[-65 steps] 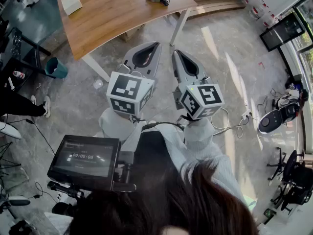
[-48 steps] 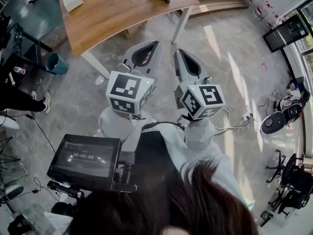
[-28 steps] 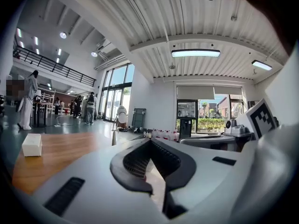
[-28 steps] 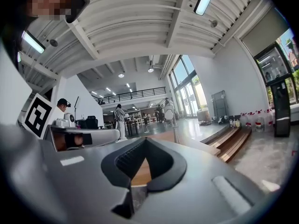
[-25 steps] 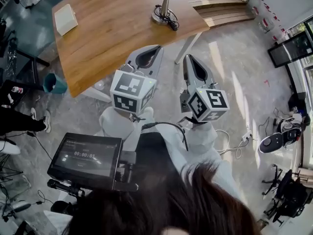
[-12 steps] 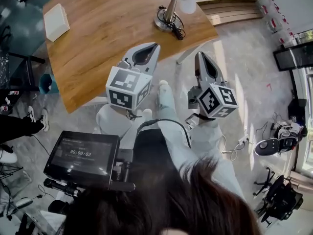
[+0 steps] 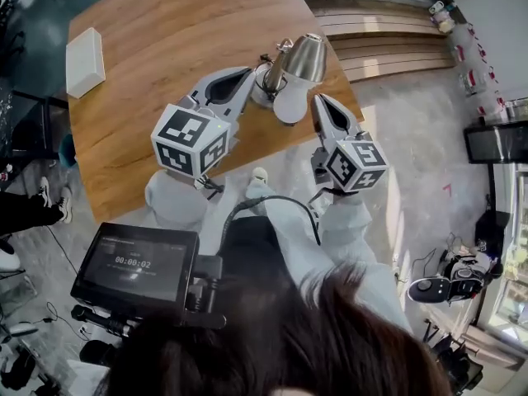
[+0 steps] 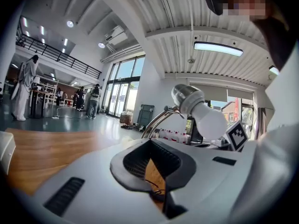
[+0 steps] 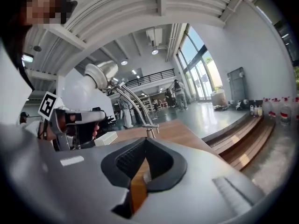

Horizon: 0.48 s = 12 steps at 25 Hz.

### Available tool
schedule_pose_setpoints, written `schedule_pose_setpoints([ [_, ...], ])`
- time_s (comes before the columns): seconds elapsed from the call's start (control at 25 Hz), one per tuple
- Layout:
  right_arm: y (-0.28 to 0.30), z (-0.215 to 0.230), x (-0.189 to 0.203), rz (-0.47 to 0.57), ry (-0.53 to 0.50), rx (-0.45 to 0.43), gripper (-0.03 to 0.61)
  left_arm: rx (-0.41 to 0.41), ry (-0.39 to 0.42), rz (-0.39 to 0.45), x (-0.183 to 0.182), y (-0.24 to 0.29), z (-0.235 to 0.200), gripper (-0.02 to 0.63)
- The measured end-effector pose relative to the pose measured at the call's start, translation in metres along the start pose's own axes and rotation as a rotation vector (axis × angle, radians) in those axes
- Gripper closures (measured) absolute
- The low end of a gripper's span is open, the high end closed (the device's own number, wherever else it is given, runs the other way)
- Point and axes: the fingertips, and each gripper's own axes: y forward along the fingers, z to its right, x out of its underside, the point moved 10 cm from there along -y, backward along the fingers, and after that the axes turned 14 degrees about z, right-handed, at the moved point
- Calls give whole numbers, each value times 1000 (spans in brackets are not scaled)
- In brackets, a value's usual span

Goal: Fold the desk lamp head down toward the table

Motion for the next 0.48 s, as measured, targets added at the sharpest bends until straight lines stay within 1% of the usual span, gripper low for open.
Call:
schedule_pose_setpoints([
  [0.08, 22, 18, 7, -45, -27, -101, 575, 55, 24, -10, -1, 19, -9, 611],
  [0.16, 43, 31, 19, -110, -42, -204, 574, 125, 52, -46, 1, 33, -17, 609],
  [0.2, 53, 36, 26, -138, -49, -241, 563, 159, 65, -66, 1, 38, -21, 609],
  [0.32, 77, 47, 39, -167, -80, -297, 551, 239, 87, -90, 3, 52, -34, 605],
  [0.4, 94, 56, 42, -167, -76, -325, 525, 284, 99, -96, 3, 68, -44, 560],
  [0.48, 108, 62, 44, -172, -52, -353, 468, 323, 125, -115, 4, 84, -50, 522],
])
